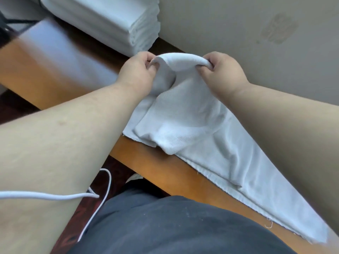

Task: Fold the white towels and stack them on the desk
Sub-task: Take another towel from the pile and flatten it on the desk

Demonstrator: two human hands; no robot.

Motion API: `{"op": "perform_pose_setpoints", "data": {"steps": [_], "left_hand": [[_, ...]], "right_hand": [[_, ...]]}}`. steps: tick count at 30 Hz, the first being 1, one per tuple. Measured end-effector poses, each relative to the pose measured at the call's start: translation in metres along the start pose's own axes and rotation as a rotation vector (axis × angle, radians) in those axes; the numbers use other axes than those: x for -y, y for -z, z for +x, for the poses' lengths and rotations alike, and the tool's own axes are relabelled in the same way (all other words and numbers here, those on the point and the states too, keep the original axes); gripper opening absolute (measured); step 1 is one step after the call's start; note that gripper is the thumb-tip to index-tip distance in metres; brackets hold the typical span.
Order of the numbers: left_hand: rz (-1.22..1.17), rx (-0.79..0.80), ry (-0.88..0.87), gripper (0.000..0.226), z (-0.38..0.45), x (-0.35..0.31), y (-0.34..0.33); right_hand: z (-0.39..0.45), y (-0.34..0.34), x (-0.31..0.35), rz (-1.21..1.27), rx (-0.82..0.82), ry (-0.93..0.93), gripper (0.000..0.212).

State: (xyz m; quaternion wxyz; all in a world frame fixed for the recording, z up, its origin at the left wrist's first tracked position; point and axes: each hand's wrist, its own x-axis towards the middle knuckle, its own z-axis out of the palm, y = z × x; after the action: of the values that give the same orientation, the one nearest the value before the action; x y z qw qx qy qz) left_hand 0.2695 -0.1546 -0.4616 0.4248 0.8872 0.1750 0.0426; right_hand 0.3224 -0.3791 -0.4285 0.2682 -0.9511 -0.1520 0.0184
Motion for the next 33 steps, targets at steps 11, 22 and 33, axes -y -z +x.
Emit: {"op": "perform_pose_setpoints", "data": {"steps": [11,22,33], "left_hand": [[0.417,0.246,0.15,0.065,-0.054,0.062,-0.028],[0.287,0.131,0.176,0.018,-0.068,0.081,-0.001],[0.277,0.048,0.175,0.032,-0.065,0.103,0.014]], "right_hand": [[0.074,-0.069,0.03,-0.374,0.352,0.519,0.04],[0.149,-0.098,0.052,-1.01,0.539,0.613,0.042],[0.187,-0.105,0.066,-0.854,0.484,0.456,0.022]]}}
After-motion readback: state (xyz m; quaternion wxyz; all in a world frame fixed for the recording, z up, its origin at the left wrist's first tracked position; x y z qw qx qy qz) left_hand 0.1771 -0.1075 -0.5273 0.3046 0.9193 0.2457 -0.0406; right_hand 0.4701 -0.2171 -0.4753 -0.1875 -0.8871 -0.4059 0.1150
